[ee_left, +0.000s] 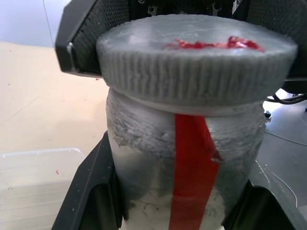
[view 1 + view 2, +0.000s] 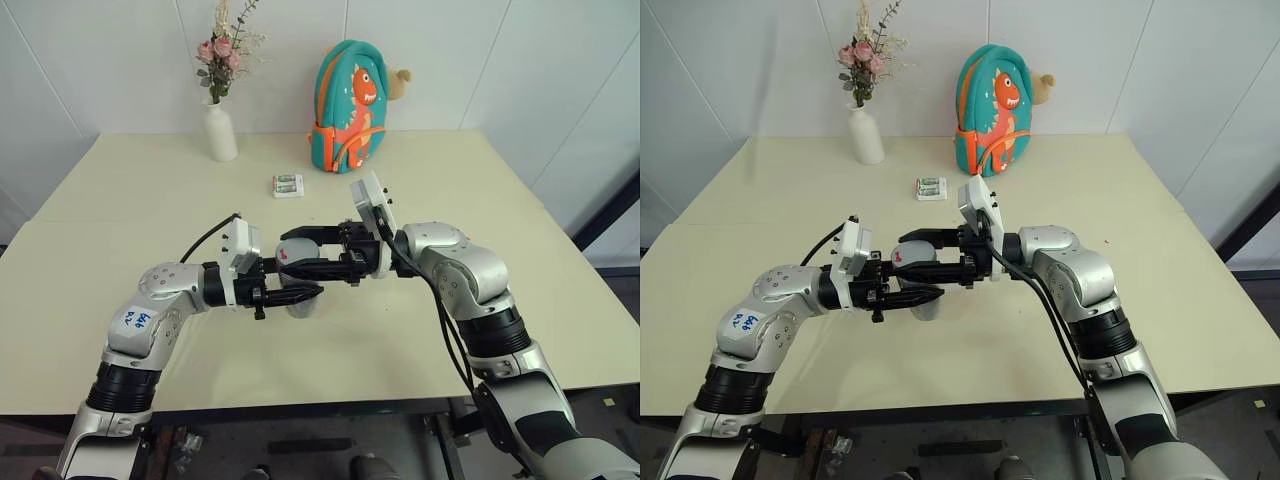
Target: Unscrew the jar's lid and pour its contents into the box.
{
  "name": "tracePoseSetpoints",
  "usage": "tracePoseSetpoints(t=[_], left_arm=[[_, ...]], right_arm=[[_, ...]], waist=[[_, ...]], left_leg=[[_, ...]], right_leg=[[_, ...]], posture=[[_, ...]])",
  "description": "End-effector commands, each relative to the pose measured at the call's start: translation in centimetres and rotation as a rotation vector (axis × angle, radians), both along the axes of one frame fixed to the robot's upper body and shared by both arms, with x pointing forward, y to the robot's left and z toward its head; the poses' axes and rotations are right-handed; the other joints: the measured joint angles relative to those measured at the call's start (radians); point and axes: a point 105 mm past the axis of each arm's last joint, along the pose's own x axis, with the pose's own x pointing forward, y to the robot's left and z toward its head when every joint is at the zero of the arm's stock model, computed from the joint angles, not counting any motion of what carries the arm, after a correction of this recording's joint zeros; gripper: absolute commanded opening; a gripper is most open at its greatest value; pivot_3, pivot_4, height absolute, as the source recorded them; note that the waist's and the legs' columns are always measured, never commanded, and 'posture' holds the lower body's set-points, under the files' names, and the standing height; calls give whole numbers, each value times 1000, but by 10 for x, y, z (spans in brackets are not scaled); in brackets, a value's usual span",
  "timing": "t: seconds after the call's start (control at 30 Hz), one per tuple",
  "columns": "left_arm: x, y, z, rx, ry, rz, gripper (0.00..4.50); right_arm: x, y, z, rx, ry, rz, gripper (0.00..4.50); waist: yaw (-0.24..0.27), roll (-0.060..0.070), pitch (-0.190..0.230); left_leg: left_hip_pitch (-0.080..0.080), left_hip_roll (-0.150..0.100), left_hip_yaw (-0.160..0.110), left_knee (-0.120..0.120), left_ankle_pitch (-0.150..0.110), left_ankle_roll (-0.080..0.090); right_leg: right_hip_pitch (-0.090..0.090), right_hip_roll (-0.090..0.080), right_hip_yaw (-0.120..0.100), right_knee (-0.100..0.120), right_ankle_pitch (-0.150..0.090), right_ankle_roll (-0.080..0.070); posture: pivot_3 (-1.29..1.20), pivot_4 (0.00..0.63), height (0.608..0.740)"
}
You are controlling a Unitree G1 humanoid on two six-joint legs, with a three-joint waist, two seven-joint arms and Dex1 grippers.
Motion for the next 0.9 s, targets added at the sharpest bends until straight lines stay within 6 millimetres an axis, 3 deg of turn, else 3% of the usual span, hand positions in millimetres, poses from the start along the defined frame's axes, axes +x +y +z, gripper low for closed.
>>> tracePoseSetpoints(t=[0.03, 0.2, 0.3, 0.4, 0.53, 0.6, 0.7, 0.83, 0.9], left_arm=[[-5, 0, 10, -7, -52, -15, 1982], [-6, 5, 8, 4, -49, -2, 1982], [-7, 10, 8, 2, -47, 16, 1982], [-8, 15, 9, -13, -46, 37, 1982], [-7, 23, 11, -39, -31, 70, 1982], [-4, 29, 12, -55, -16, 99, 1982], [1, 32, 15, -63, -26, 123, 1982], [4, 32, 18, -68, -33, 126, 1982], [5, 30, 19, -70, -33, 121, 1982]], right_arm=[[-7, -7, 32, 127, 26, 7, 2557], [-2, -34, 58, 300, 188, -47, 2557], [15, -60, 54, 321, 154, -221, 2557], [37, -91, 27, 237, 23, -479, 2557], [56, -121, 1, 190, -86, -700, 2557], [74, -146, -25, 132, -153, -877, 2557], [89, -171, -56, 140, -71, -1021, 2557], [94, -182, -83, 112, -22, -1068, 2557], [96, -187, -106, 76, 26, -1100, 2557]], waist=[[0, 0, 0], [4, 0, 0], [5, 0, 0], [6, 0, 0], [2, 0, 0], [-3, 0, 0], [-1, 0, 0], [-2, 0, 0], [-2, 0, 0]], left_leg=[[0, 0, 0, 0, 0, 0], [0, 0, -1, 0, 0, 0], [0, 0, -1, 0, 0, 0], [0, 0, 0, 0, 0, 0], [-1, 0, 0, -1, 0, 0], [-1, 0, 1, -1, 0, 0], [0, 0, 1, -1, 0, 0], [0, 0, 1, -1, 0, 0], [0, 0, 1, -1, 0, 0]], right_leg=[[0, 0, 0, 0, 0, 0], [0, 0, 0, 1, 0, 0], [0, 0, 0, 0, 0, 0], [0, 0, 0, -1, 0, 0], [0, 0, 0, -4, 0, 0], [0, 0, 1, -4, 0, 0], [0, 0, 1, -3, 0, 0], [1, 0, 1, -3, 0, 0], [1, 0, 1, -3, 0, 0]], posture=[[0, 150, 740], [0, 150, 740], [0, 150, 740], [0, 150, 740], [0, 150, 740], [0, 150, 740], [0, 150, 740], [0, 150, 740], [0, 150, 740]])
